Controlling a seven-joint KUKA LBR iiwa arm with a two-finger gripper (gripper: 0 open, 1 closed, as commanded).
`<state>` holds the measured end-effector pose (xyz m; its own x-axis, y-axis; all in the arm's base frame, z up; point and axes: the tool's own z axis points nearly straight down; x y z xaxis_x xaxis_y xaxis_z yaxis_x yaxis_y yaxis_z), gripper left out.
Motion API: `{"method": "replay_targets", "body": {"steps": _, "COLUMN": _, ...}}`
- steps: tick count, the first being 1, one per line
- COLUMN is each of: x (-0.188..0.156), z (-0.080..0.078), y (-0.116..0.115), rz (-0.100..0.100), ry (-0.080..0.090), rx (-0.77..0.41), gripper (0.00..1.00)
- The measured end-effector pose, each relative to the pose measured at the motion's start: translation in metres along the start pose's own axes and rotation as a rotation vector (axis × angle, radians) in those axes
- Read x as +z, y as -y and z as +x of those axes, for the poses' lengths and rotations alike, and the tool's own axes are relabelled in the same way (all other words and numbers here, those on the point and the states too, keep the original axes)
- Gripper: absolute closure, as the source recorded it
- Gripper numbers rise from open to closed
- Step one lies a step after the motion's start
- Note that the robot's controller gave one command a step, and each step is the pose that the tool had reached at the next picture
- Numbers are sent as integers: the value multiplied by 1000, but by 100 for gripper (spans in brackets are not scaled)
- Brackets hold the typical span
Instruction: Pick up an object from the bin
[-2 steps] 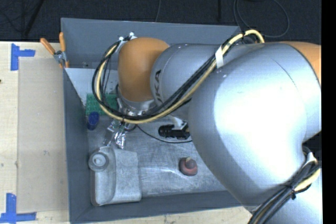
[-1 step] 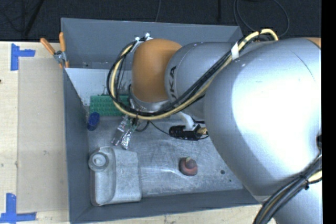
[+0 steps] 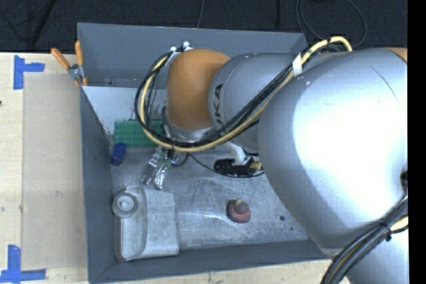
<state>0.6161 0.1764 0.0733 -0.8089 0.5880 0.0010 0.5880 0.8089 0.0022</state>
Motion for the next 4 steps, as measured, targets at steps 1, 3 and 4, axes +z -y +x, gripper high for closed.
{"method": "replay_targets", "body": {"steps": 1, "x": -2, "z": -1, "y": -1, "rz": -1, "ry": 1, "rx": 0, "gripper": 100}}
{"method": "replay_targets", "body": {"steps": 3, "x": -76, "z": -3, "y": -2, "rz": 1, "ry": 2, "rx": -3, "gripper": 100}}
{"method": "replay_targets", "body": {"steps": 4, "x": -112, "z": -4, "y": -2, "rz": 0, "ry": 3, "rx": -5, "gripper": 100}}
